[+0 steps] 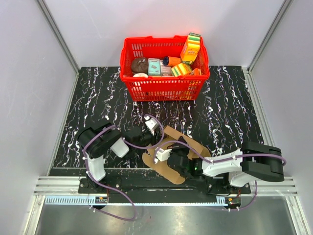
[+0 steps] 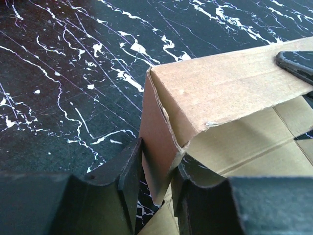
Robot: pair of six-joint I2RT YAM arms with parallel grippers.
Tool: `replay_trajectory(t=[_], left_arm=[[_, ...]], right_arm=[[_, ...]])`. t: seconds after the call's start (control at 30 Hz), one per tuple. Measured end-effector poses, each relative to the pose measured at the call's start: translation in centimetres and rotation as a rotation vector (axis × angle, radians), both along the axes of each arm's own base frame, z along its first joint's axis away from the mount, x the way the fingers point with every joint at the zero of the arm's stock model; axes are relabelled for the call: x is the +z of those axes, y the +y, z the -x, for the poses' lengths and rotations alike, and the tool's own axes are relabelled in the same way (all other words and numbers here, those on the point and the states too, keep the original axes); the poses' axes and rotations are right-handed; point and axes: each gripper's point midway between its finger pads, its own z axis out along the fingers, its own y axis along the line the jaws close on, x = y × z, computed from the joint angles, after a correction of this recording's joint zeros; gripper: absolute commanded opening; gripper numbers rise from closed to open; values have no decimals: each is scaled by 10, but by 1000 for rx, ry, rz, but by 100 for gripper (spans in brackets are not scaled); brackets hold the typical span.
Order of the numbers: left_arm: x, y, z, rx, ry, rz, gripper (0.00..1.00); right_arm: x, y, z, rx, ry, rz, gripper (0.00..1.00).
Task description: Fold the paper box
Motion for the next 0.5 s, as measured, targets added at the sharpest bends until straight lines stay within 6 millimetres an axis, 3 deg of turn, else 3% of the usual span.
replay_trajectory(t=[0.5], left_arm=[[-2, -2, -6, 110, -71, -54, 9]], right_arm=[[2, 6, 4, 2, -5, -20, 10]])
